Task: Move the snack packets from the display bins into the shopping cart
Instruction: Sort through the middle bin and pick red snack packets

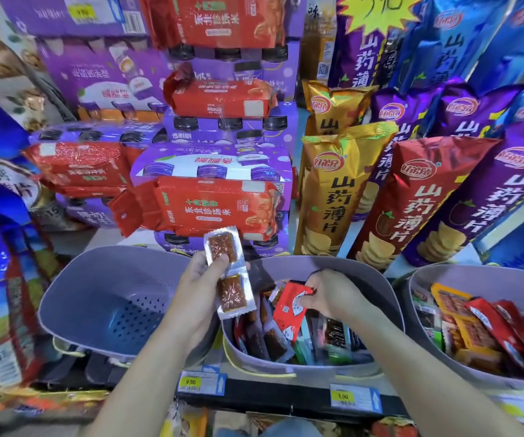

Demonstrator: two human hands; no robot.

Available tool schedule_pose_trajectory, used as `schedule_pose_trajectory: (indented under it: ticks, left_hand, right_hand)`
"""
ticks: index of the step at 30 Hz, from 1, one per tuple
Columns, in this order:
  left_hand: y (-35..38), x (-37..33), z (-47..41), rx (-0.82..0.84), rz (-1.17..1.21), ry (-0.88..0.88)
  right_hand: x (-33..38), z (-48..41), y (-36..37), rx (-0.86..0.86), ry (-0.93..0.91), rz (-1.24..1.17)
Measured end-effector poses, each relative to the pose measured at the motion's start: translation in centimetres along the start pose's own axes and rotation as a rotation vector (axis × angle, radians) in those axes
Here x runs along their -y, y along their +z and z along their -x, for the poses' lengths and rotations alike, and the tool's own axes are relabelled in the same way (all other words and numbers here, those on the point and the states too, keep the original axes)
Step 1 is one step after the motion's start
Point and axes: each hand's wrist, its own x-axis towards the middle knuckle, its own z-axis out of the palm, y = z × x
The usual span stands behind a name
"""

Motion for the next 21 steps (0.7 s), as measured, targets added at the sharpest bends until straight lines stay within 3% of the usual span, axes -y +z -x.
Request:
schedule_pose_trajectory:
  ticks: [2,5,11,21]
  left_hand:
    - [-0.1,0.0,-0.1,-0.002,0.022,-0.008]
    - [-0.2,0.1,-0.2,0.024,0.045,-0.013]
    - [0.0,0.4,-0.4,0.077,-0.085,0.017]
    - [1.8,1.0,0.4,0.226,-0.163,0.006]
  right_hand:
    - [-0.3,0.0,0.0,0.002,-0.010,-0.111]
    - [-1.4,0.5,-0.4,0.001,-0.065,-0.502]
    - [-2.6,1.9,-3.5,0.020,-0.241,-1.005]
    - [3.1,2.9,-5.3,0.068,-0.255,-1.190]
